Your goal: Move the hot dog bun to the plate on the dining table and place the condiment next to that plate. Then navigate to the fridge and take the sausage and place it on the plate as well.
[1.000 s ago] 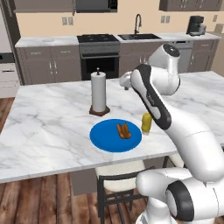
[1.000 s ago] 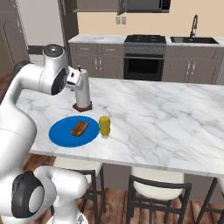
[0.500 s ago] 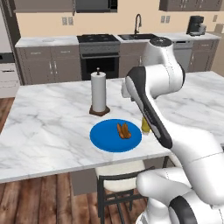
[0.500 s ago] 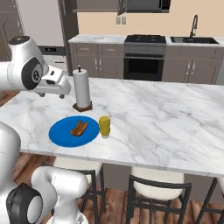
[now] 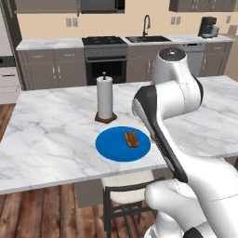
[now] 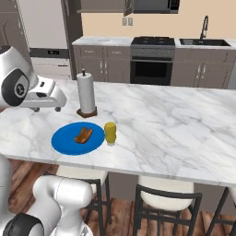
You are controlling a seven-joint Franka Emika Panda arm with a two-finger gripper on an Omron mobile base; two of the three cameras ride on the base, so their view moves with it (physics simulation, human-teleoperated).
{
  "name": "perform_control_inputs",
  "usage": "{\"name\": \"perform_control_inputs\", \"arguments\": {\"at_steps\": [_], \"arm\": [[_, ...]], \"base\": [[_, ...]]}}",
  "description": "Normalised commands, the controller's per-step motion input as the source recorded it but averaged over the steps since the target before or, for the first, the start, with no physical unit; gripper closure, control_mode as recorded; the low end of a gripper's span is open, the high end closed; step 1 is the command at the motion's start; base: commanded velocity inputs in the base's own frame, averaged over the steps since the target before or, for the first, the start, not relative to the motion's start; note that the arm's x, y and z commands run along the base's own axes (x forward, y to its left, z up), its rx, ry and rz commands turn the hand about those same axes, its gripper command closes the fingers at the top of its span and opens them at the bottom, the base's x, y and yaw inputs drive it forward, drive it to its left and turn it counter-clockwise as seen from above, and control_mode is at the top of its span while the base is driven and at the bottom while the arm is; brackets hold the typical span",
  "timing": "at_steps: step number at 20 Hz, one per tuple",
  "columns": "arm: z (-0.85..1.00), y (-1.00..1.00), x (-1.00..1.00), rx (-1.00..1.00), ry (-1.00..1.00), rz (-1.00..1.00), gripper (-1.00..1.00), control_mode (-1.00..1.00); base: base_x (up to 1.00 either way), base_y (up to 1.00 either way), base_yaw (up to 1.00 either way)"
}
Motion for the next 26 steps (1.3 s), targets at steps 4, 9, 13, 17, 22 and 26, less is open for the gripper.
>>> {"name": "perform_control_inputs", "arguments": {"at_steps": [4,9,13,17,22,26], "arm": [[-0.14,0.00,-0.05,0.00,0.00,0.00,-1.00,-1.00],[-0.03,0.00,-0.01,0.00,0.00,0.00,-1.00,1.00],[0.00,0.00,0.00,0.00,0.00,0.00,-1.00,1.00],[0.00,0.00,0.00,0.00,0.00,0.00,-1.00,1.00],[0.00,0.00,0.00,0.00,0.00,0.00,-1.00,1.00],[0.00,0.00,0.00,0.00,0.00,0.00,-1.00,1.00]], "base": [[0.00,0.00,0.00],[-0.27,0.19,0.00],[-0.63,0.95,0.01],[-0.46,1.00,0.01],[-0.14,1.00,0.00],[0.00,1.00,0.00]]}}
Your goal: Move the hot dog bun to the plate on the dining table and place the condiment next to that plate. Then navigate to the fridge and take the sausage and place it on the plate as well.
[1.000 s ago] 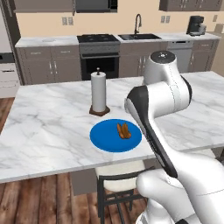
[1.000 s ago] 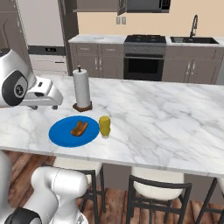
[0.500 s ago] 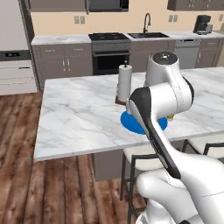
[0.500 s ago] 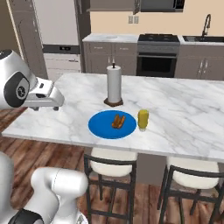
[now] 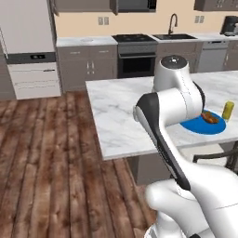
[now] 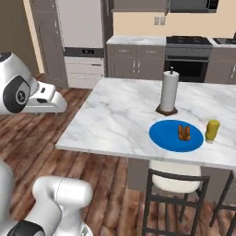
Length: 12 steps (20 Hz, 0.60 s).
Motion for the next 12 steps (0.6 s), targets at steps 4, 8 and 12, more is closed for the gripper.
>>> {"name": "perform_control_inputs", "arguments": {"at_steps": [4,8,12], "arm": [[0.00,0.00,0.00,0.00,0.00,0.00,-1.00,1.00],[0.00,0.00,0.00,0.00,0.00,0.00,-1.00,1.00],[0.00,0.00,0.00,0.00,0.00,0.00,-1.00,1.00]], "base": [[0.00,1.00,0.00],[0.10,1.00,0.00],[0.24,1.00,0.00]]}}
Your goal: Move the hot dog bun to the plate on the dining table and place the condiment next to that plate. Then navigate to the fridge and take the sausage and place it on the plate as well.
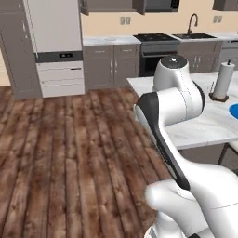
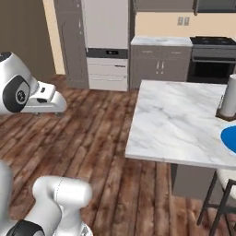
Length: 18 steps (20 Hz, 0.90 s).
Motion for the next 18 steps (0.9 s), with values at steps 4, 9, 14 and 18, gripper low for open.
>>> {"name": "perform_control_inputs", "arguments": {"at_steps": [4,9,14,18], "arm": [[0.00,0.00,0.00,0.00,0.00,0.00,-1.00,1.00],[0.00,0.00,0.00,0.00,0.00,0.00,-1.00,1.00],[0.00,0.00,0.00,0.00,0.00,0.00,-1.00,1.00],[0.00,0.00,0.00,0.00,0.00,0.00,-1.00,1.00]], "base": [[0.35,1.00,0.00],[0.36,1.00,0.00],[0.34,0.97,0.00],[0.26,0.86,0.00]]}}
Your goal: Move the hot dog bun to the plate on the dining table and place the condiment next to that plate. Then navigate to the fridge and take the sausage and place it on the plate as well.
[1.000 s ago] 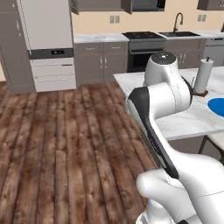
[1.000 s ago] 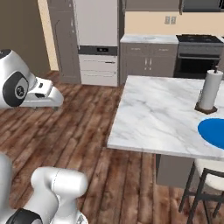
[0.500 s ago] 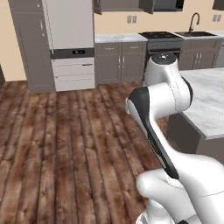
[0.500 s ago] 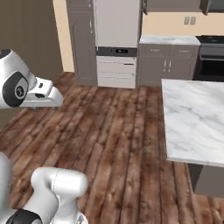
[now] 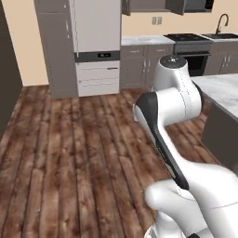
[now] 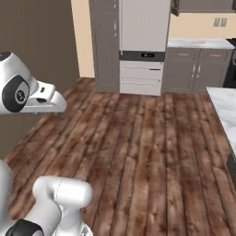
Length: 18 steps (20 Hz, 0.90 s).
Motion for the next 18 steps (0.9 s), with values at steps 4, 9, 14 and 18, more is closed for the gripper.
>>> {"name": "perform_control_inputs", "arguments": {"at_steps": [4,9,14,18], "arm": [[0.00,0.00,0.00,0.00,0.00,0.00,-1.00,1.00],[0.00,0.00,0.00,0.00,0.00,0.00,-1.00,1.00],[0.00,0.00,0.00,0.00,0.00,0.00,-1.00,1.00],[0.00,0.00,0.00,0.00,0.00,0.00,-1.00,1.00]], "base": [[0.37,0.86,0.00],[0.78,0.62,0.00],[1.00,0.04,-0.01],[1.00,-0.01,-0.04]]}}
